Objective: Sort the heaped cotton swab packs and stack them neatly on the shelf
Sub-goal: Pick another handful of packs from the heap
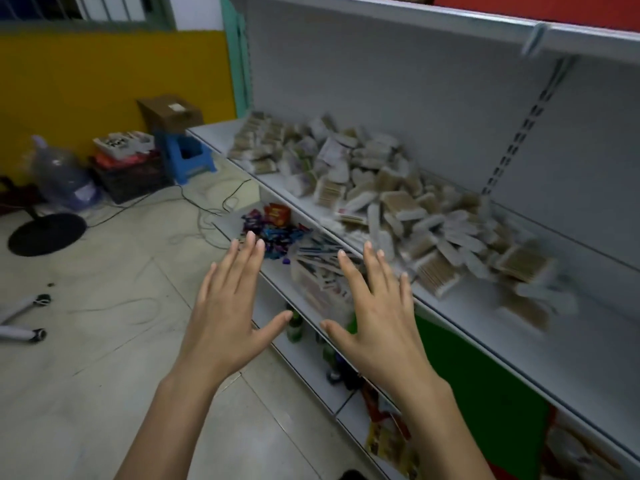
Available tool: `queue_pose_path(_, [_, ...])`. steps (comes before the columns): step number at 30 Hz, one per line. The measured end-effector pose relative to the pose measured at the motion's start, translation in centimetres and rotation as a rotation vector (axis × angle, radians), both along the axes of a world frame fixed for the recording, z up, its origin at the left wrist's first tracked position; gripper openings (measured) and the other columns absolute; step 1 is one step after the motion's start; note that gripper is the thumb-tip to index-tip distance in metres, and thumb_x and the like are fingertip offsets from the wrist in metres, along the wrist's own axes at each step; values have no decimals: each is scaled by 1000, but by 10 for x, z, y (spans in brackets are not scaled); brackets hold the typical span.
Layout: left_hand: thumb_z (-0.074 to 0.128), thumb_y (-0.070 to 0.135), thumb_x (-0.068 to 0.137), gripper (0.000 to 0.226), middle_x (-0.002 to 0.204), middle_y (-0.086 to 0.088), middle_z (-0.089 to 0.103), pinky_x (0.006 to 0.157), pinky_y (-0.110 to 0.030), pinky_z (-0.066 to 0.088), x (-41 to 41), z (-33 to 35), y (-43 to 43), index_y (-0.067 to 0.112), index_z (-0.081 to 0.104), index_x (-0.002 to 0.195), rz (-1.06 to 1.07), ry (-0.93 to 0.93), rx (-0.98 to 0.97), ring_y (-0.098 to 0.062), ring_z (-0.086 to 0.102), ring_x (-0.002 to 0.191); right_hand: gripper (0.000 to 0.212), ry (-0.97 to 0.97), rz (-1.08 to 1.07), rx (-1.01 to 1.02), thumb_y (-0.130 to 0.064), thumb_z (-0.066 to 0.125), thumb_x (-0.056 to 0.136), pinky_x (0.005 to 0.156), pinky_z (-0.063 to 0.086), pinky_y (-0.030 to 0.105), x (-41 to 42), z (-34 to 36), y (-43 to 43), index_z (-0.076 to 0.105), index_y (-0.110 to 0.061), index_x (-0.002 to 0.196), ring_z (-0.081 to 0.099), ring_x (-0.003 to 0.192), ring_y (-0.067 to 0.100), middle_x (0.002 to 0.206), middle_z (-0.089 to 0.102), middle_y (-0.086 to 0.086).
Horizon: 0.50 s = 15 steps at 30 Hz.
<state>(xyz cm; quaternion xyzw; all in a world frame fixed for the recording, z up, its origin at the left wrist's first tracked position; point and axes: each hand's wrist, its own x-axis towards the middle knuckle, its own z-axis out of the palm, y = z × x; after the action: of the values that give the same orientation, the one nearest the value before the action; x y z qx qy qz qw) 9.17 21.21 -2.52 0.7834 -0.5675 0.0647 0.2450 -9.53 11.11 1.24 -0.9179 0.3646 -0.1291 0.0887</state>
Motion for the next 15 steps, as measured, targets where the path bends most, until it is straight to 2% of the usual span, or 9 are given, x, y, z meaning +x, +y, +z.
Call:
queue_pose_path(3, [33,70,83,92,162,8,-8,117,-42,11,41,3,-12,24,-2,155,-9,-34,6,-9,-8,148,88,10,24,5,-56,50,89,112,-20,38,37,-1,-10,-12,-38,149,-27,142,13,156,-27,-4])
queue_pose_path(9, [32,65,85,87,162,8,-2,116,-37,7,139,25,-57,24,2,155,-9,-111,-13,-9,-5,148,82,-32,11,37,-54,51,90,116,-9,39,129,-13,-54,-1,-35,151,-14,146,15,159,-11,-3])
queue_pose_path(15, [33,65,85,86,162,9,1,115,-38,16,250,17,-113,24,6,155,15,-77,46,-10,2,148,77,-67,68,80,-52,50,91,118,3,43,268,-21,-125,9,-29,151,-1,147,20,160,2,3])
